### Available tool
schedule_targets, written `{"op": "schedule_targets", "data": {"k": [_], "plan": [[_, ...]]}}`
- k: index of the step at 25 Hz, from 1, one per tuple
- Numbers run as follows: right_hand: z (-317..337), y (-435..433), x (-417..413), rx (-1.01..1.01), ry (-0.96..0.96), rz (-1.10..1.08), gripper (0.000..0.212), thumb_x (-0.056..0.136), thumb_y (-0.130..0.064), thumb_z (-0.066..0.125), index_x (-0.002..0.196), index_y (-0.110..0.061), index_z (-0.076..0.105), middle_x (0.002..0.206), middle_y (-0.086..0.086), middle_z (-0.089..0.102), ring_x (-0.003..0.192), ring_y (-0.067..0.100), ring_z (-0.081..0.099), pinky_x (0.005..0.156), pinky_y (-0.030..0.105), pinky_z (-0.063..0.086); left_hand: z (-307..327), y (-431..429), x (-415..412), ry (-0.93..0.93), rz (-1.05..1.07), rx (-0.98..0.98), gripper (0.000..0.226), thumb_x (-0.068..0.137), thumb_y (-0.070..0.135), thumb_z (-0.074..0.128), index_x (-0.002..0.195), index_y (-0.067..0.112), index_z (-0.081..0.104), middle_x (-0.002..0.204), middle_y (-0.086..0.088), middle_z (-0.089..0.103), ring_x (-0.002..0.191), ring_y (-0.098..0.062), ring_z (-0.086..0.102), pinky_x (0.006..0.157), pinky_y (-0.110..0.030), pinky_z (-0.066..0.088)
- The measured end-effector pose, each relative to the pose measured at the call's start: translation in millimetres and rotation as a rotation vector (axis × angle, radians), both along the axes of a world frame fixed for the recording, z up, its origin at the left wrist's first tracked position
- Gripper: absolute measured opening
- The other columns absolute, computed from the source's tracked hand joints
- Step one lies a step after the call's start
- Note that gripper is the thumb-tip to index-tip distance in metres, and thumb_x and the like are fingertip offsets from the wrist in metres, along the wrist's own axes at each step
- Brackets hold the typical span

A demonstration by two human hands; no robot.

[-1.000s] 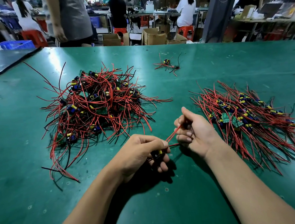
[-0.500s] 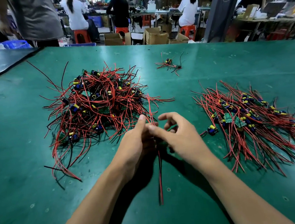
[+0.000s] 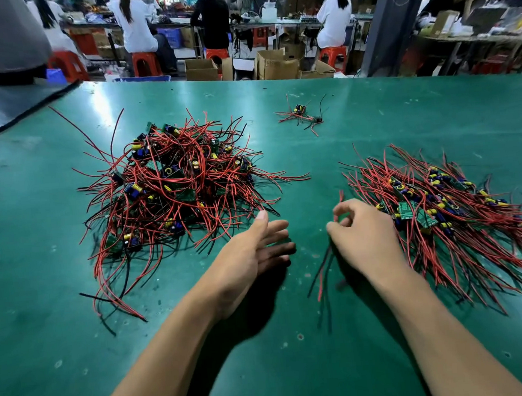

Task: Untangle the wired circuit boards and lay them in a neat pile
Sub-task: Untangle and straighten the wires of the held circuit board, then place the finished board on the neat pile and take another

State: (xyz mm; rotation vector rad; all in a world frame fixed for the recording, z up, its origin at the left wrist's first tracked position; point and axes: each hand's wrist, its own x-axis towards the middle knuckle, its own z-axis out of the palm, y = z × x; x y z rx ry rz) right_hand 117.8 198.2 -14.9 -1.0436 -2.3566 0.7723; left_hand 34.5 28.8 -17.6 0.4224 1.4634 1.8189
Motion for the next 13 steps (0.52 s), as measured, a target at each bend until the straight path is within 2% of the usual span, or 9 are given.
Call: {"op": "schedule_targets", "data": {"k": [2,4,7,10,13], "plan": [[4.9,12.7,9.4,0.012,-0.149,-0.052,0.028,0.083,-0.024,0.065,0.11,-0.022,0.069,0.103,0.003,0.071,0.096,0.028,0.064,0.086,0.032,0.05,0.0,-0.2,0.5,0.007,-0.001,0.005,0.047,0.102,0.042,0.034,0.115,0.007,0.064,0.123,-0.015,0.066,0.104,-0.024,0.07,0.091,-0.032,0.056],[8.6,17.6,12.9,0.095,-0.187,-0.057,0.03,0.086,-0.029,0.066,0.115,-0.023,0.067,0.109,0.006,0.069,0.102,0.031,0.064,0.089,0.038,0.052,0.5,0.2,1.2,0.018,0.0,0.005,0.047,0.103,0.04,0.034,0.112,0.005,0.064,0.119,-0.015,0.068,0.102,-0.025,0.07,0.09,-0.032,0.057],[7.4,14.4,10.0,0.203,-0.093,0.083,0.029,0.089,-0.023,0.07,0.117,-0.018,0.068,0.107,0.008,0.066,0.101,0.03,0.062,0.09,0.039,0.05,1.0,-0.3,2.2,0.017,0.0,-0.006,0.048,0.103,0.04,0.034,0.112,0.004,0.065,0.117,-0.014,0.07,0.101,-0.025,0.071,0.09,-0.033,0.057],[5.2,13.6,10.8,0.203,-0.133,0.102,0.033,0.086,-0.02,0.073,0.119,-0.018,0.068,0.109,0.007,0.059,0.1,0.028,0.058,0.09,0.036,0.046,0.6,-0.7,2.8,0.015,-0.001,-0.009,0.049,0.103,0.04,0.034,0.113,0.001,0.064,0.115,-0.015,0.07,0.099,-0.027,0.071,0.09,-0.034,0.057],[5.5,10.3,8.8,0.22,-0.158,0.186,0.034,0.081,-0.004,0.065,0.112,-0.018,0.072,0.101,0.005,0.06,0.099,0.026,0.057,0.091,0.035,0.047,0.8,-0.8,2.5,0.012,0.01,-0.011,0.049,0.103,0.04,0.035,0.111,0.001,0.065,0.113,-0.016,0.071,0.098,-0.028,0.072,0.09,-0.035,0.057]]}}
